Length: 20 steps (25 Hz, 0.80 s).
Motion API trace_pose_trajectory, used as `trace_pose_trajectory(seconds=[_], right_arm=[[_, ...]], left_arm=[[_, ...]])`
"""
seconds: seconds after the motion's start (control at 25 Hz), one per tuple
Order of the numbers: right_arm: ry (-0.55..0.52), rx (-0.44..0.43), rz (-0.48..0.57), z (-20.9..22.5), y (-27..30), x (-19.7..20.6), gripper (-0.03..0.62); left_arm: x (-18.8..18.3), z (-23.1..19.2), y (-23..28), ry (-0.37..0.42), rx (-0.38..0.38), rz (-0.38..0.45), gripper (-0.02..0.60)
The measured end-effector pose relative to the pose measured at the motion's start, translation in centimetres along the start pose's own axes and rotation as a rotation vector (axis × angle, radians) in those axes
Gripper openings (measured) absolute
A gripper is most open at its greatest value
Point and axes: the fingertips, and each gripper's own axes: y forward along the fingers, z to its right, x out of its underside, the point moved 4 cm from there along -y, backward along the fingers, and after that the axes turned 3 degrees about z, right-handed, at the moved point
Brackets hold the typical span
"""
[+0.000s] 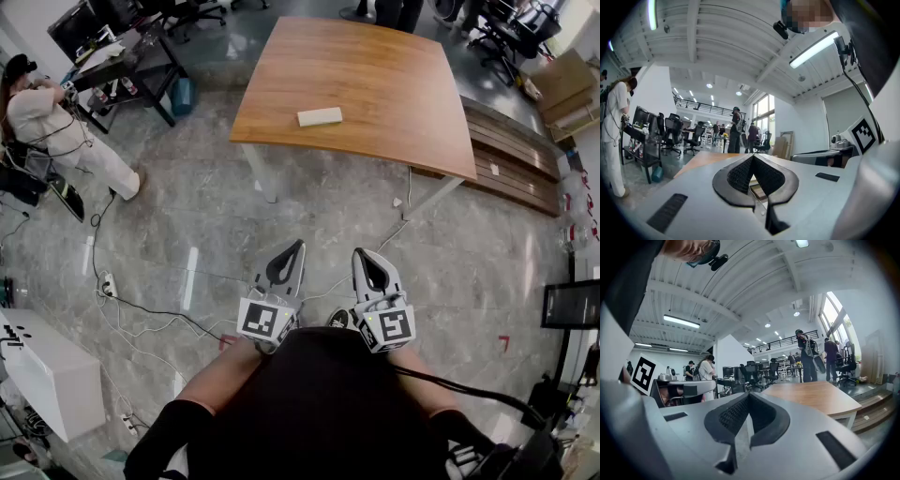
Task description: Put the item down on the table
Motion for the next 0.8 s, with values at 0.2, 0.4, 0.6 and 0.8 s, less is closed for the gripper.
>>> trace_pose_trajectory(seconds=[0.2, 0.4, 0.6, 0.8], right_arm=[[-0.031, 0.017, 0.027, 0.2, 0.3, -1.6, 0.014], [-0.017, -0.005, 0.020, -0.7, 0.4, -1.4, 0.014], [-0.004, -0.007, 0.009, -0.1, 0.8, -1.1, 0.014], [0.011, -0.020, 0.004, 2.2, 1.0, -0.7, 0.014]], left_arm=[[-0.9, 0.0, 0.4, 0.037, -0.005, 0.015, 0.005], [-0.8, 0.4, 0.7, 0.027, -0.006, 0.003, 0.005], [-0.3, 0.2, 1.4, 0.005, -0.024, -0.016, 0.005], [0.3, 0.9, 2.7, 0.006, -0.047, -0.028, 0.005]])
